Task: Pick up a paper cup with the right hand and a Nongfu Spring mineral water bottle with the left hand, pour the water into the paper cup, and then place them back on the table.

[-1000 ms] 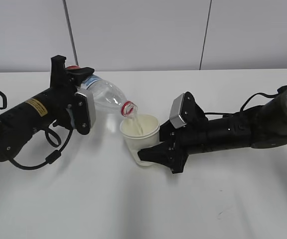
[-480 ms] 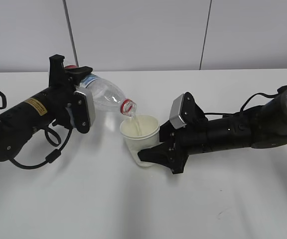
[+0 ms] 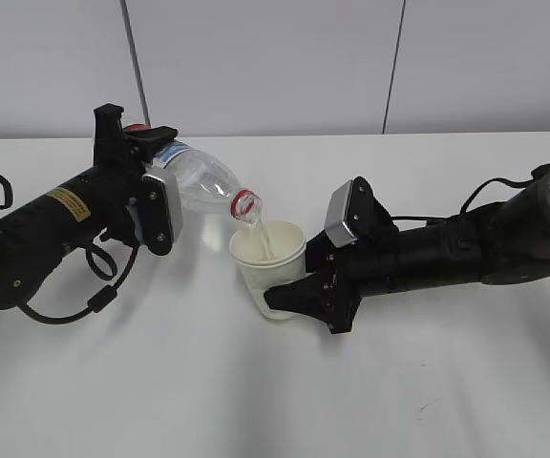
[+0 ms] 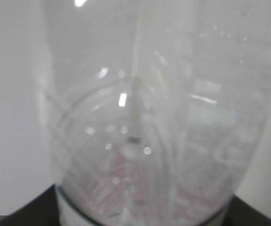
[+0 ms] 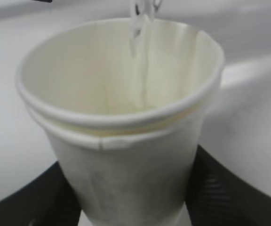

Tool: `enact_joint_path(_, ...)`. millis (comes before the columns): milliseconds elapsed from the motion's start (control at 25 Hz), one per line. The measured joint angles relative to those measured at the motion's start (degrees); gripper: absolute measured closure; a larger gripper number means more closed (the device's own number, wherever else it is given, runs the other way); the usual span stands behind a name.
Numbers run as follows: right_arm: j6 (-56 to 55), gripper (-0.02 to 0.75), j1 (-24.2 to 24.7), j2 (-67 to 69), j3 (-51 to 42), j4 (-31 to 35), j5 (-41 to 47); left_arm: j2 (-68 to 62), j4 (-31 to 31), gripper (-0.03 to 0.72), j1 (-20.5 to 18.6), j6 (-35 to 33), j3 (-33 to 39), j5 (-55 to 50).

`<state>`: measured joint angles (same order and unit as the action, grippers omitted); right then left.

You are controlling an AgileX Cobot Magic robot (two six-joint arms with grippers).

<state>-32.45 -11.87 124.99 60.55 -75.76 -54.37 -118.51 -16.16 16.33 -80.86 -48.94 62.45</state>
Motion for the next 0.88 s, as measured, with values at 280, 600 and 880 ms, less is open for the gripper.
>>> enact_joint_path(280,-0.08,0.295,0.00,0.34,0.23,0.00,0.00,0.00,0.00,0.330,0.00,-2.42,0.00,0.00)
enact_joint_path(600,-0.08,0.295,0.00,0.54,0.23,-0.10,0.12,0.00,0.01,0.330,0.00,-2.71,0.00,0.04)
enact_joint_path(880,-0.08,0.295,0.00,0.54,0.23,-0.10,0.23,0.07,0.01,0.330,0.00,-2.84,0.00,0.04)
